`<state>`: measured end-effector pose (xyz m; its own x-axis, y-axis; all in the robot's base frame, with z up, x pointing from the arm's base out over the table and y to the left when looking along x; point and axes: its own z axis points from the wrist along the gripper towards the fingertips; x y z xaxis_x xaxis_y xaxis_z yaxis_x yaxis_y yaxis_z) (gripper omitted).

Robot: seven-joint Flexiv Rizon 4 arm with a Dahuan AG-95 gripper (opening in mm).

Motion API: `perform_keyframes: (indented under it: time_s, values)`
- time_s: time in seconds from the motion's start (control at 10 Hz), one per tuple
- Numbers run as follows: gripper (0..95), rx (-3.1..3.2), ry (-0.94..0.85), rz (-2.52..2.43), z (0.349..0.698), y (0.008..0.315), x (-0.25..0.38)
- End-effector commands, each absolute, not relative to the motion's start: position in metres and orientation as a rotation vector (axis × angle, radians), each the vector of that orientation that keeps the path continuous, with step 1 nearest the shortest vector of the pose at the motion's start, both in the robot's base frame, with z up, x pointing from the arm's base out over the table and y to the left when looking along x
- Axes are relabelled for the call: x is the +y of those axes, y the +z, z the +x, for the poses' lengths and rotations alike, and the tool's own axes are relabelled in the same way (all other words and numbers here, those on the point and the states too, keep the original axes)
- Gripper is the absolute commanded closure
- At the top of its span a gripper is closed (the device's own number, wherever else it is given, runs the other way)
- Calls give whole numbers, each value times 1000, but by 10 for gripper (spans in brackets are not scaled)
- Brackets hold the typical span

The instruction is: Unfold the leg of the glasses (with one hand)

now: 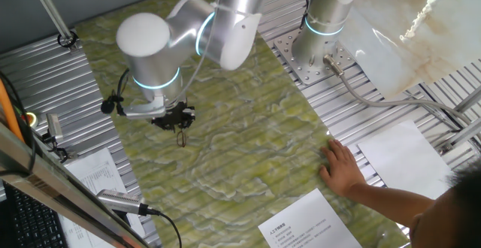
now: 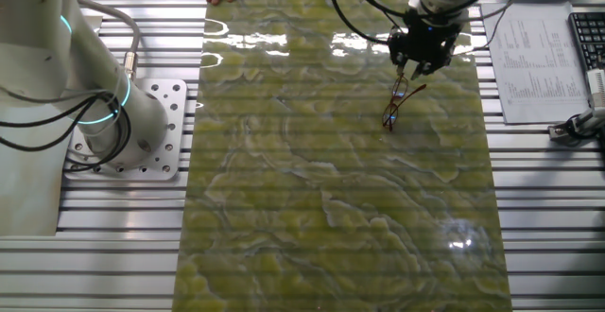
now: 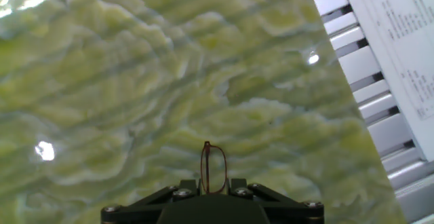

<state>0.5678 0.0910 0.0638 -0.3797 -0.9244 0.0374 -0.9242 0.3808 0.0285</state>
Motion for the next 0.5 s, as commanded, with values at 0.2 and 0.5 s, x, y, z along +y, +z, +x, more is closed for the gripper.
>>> perform_keyframes:
  time_s: [0.2,0.5]
  values:
    - [760,-2549,-6,1730,566,59,86]
    - [760,-2514,17,1724,565,54,84]
